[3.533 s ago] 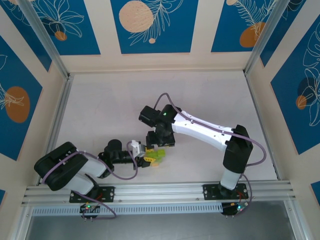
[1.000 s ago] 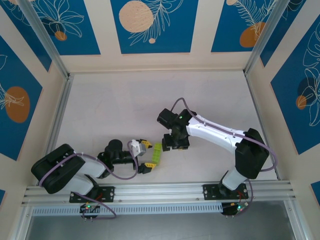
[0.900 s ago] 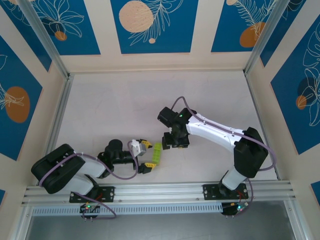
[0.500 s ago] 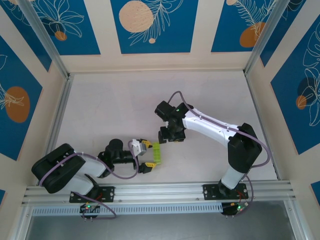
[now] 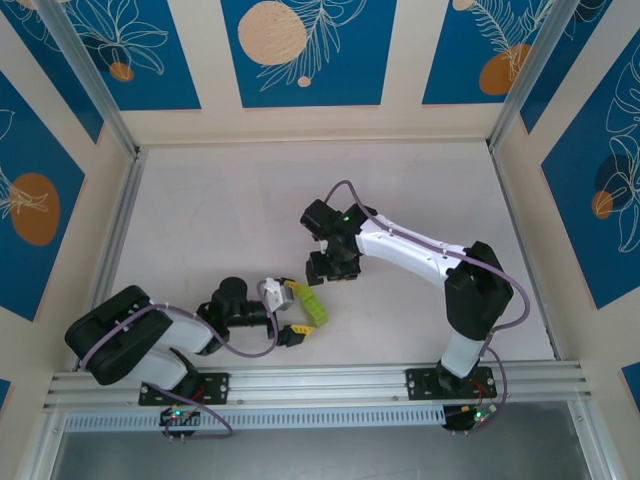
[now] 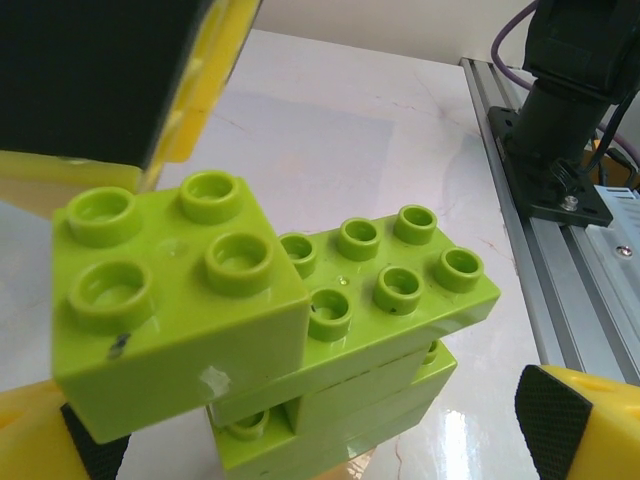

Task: Assemble a carrot with lego

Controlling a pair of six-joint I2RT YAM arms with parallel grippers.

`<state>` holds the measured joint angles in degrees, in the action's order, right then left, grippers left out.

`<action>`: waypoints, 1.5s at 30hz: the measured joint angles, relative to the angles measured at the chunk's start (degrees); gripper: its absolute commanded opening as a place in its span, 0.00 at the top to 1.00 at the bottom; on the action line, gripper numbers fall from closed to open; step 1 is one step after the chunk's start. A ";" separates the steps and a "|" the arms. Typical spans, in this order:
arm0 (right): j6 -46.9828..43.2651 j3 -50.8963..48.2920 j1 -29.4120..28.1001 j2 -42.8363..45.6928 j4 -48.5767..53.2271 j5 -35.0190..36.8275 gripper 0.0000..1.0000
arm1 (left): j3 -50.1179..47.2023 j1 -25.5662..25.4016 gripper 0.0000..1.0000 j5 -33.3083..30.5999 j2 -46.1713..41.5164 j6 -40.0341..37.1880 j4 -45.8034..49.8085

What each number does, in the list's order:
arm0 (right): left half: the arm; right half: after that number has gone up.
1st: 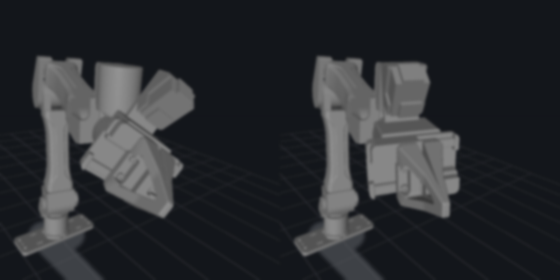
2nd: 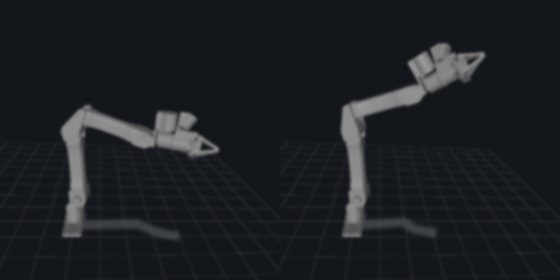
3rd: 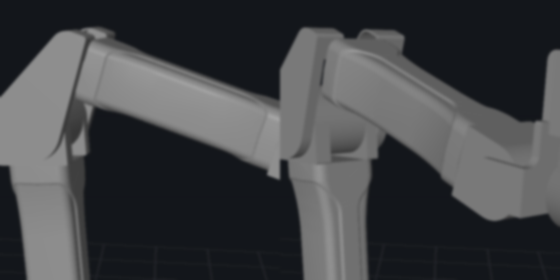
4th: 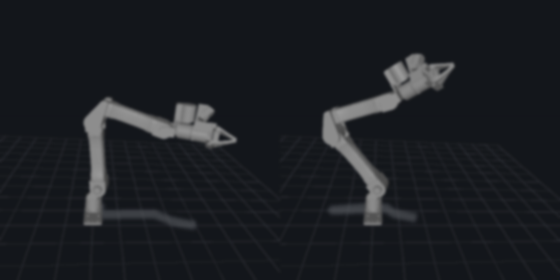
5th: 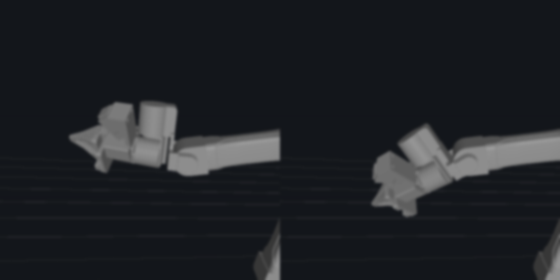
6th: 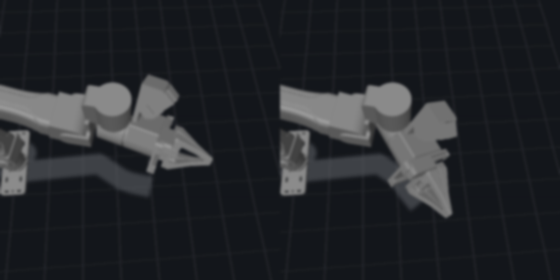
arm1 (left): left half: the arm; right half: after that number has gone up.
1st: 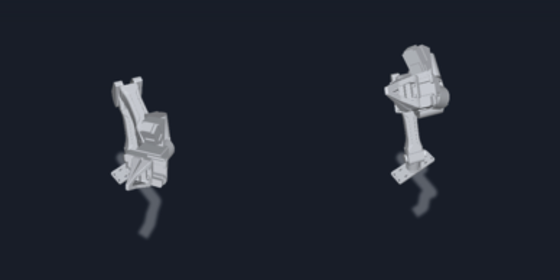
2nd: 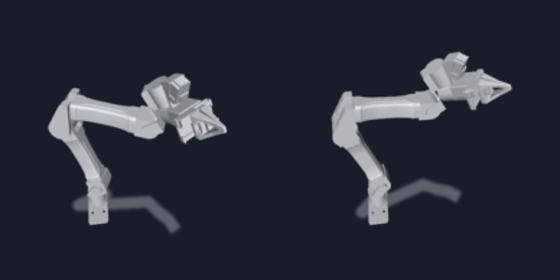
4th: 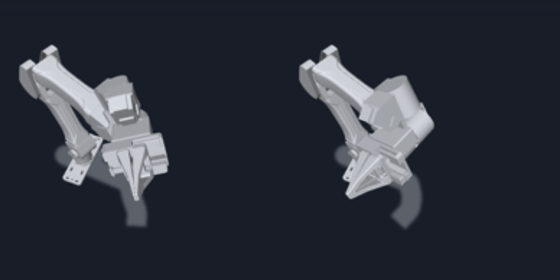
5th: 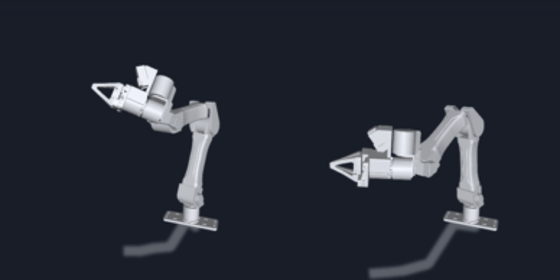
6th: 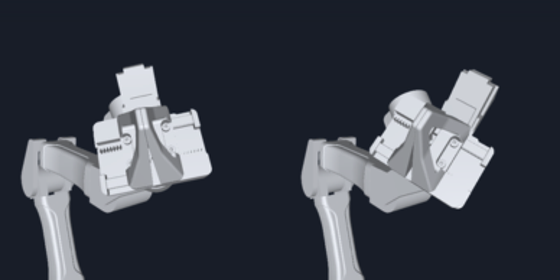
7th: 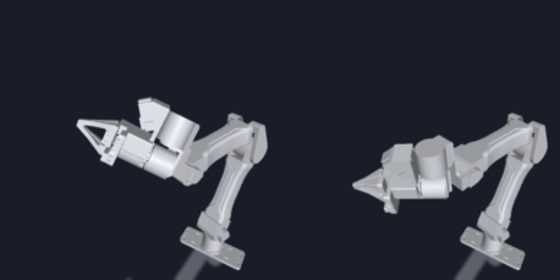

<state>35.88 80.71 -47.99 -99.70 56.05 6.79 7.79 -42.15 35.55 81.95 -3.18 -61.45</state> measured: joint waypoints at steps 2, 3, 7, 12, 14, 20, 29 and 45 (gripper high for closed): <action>-0.59 0.68 -0.13 -0.33 -0.15 -0.35 0.42 | 0.15 0.00 0.01 -0.02 0.00 0.00 0.04; -0.87 0.94 -0.15 -0.55 -0.17 -0.48 0.42 | 0.20 0.00 0.01 0.00 0.02 -0.02 0.09; -1.92 2.36 -0.44 -1.49 -0.31 -1.05 0.42 | 0.28 0.00 0.01 -0.02 0.33 -0.02 0.28; -2.97 4.17 -1.11 -2.56 -0.42 -1.84 0.42 | 0.33 0.00 0.01 -0.04 0.66 -0.02 0.59; -3.21 4.39 -1.51 -2.62 -0.35 -2.12 0.42 | 0.35 0.00 0.01 -0.04 0.68 -0.02 0.70; -4.72 4.50 -2.67 -2.64 -0.11 -2.78 0.42 | 0.37 0.00 0.01 -0.07 0.68 -0.02 0.70; -7.28 7.06 -4.20 -4.68 1.33 -3.19 0.42 | 0.42 0.00 0.01 -0.09 0.68 -0.02 0.79; -10.14 10.29 4.63 -6.36 4.00 6.99 0.37 | 0.46 0.00 0.01 -0.68 0.74 -0.02 0.94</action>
<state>25.74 91.00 -43.35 -106.06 60.05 13.78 8.25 -42.15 34.87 82.70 -3.20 -60.51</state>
